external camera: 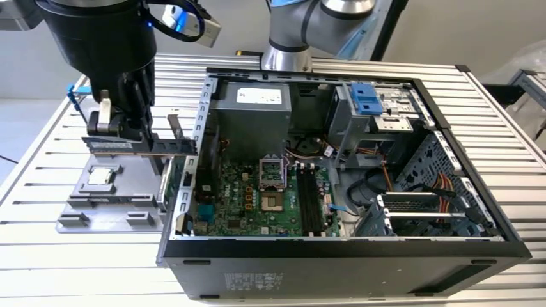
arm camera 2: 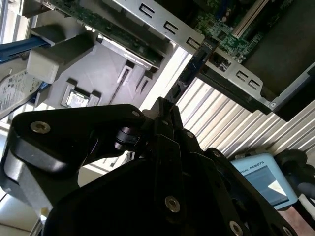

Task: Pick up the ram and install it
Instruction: 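Pick up the ram and move it above insertion slot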

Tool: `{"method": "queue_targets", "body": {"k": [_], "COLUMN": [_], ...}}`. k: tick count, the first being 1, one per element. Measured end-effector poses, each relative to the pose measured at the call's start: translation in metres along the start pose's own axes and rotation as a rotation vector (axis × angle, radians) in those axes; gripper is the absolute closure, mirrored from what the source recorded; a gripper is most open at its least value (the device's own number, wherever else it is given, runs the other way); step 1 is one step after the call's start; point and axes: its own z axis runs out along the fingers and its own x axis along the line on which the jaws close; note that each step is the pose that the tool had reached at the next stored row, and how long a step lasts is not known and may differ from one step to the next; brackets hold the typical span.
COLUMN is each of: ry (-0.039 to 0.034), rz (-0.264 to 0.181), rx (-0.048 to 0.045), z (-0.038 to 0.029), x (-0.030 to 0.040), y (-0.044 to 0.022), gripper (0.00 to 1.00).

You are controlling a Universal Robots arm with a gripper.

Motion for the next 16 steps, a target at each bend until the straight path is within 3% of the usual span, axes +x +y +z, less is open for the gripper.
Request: {"method": "queue_targets", "body": {"k": [16], "ry": [-0.0001], "rz": [0.0], "rx": [-0.0007], "z": [-0.0006], "x": [-0.0001], "y": [-0.0127], "gripper": [1.0]}}
